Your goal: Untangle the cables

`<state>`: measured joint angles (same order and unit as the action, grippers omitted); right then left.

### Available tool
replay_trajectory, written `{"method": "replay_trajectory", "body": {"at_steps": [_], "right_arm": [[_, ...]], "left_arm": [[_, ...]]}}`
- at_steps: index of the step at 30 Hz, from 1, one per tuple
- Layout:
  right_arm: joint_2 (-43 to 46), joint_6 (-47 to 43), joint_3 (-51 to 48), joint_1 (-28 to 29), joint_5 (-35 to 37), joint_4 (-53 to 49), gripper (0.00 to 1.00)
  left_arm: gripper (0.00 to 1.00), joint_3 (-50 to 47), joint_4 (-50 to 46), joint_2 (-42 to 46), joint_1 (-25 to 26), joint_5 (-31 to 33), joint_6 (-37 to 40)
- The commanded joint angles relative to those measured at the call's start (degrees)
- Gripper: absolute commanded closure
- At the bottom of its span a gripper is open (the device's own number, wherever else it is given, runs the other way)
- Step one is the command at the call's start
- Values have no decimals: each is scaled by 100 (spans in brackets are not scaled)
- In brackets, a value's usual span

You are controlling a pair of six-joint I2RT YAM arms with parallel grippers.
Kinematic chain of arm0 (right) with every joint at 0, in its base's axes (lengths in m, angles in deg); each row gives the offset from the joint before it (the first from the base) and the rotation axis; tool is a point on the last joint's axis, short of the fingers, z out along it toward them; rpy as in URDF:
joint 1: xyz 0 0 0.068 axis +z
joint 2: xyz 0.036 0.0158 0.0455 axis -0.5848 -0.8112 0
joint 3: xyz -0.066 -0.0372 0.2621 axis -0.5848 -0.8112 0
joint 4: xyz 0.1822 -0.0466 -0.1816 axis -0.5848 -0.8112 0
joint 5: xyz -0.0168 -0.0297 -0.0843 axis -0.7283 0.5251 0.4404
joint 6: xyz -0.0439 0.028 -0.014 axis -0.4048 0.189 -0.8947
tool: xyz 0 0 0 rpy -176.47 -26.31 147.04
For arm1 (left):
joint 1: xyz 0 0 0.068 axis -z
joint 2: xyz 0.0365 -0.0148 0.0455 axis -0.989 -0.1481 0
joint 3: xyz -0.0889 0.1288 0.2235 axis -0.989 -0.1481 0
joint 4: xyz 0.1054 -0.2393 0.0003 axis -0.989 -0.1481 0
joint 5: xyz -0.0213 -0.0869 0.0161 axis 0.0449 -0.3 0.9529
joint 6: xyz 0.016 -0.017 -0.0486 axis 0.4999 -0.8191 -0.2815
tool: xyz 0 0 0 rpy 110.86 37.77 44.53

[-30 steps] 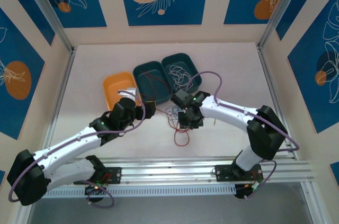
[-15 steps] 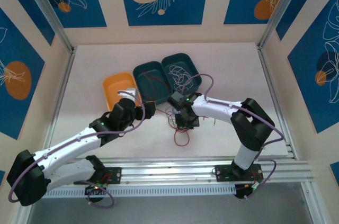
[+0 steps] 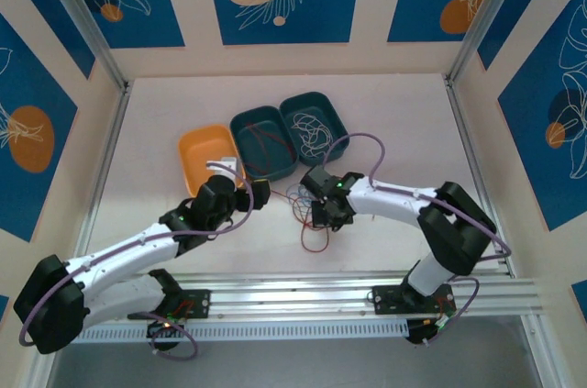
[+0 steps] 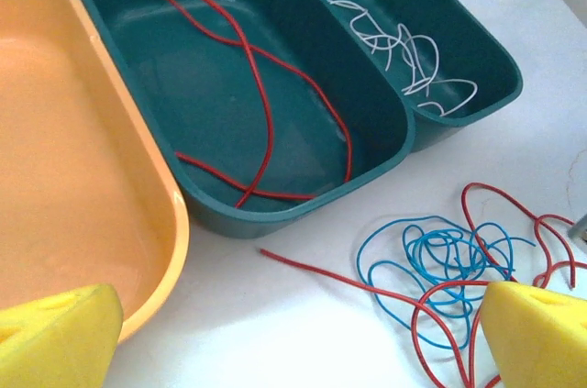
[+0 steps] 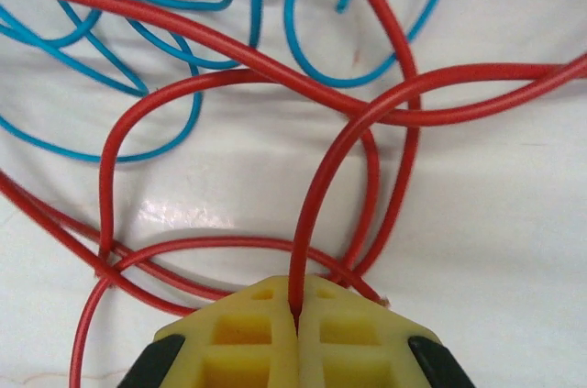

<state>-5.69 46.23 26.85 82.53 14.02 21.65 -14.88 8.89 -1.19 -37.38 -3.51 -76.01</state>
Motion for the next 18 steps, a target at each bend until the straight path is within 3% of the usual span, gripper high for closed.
{"method": "replay_trajectory", "body": {"at_steps": [1, 11, 18], "right_arm": [[569, -190, -276, -23, 354, 244, 100], [2730, -1076, -841, -81, 638, 482, 100], [4260, -1462, -756, -615, 352, 430, 100]], "left_arm": [[0, -115, 561, -90, -37, -146, 310], [0, -215, 1409, -351, -46, -831, 735], [0, -57, 1769, -528, -40, -1564, 1111]]}}
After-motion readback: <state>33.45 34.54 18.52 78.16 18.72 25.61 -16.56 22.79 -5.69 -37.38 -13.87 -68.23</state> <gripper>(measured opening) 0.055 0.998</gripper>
